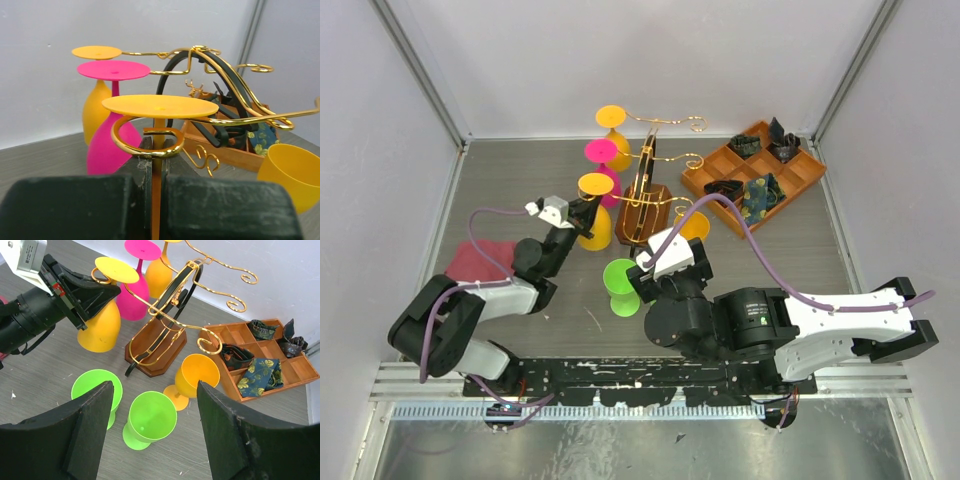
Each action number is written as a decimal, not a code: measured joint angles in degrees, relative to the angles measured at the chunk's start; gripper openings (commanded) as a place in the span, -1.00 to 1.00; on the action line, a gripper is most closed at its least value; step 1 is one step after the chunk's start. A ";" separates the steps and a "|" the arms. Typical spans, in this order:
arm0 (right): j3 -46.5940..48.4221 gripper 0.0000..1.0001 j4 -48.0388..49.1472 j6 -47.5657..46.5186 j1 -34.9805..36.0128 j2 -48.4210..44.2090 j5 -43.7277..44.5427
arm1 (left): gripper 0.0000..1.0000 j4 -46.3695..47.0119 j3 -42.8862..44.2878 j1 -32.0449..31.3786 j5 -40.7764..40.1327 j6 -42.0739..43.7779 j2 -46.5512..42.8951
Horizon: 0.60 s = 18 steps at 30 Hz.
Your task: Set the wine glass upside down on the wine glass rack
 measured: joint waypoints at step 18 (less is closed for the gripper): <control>-0.11 0.50 -0.17 -0.02 0.00 1.42 0.74 | -1.00 -0.28 -4.55 -0.04 -6.34 5.35 -6.67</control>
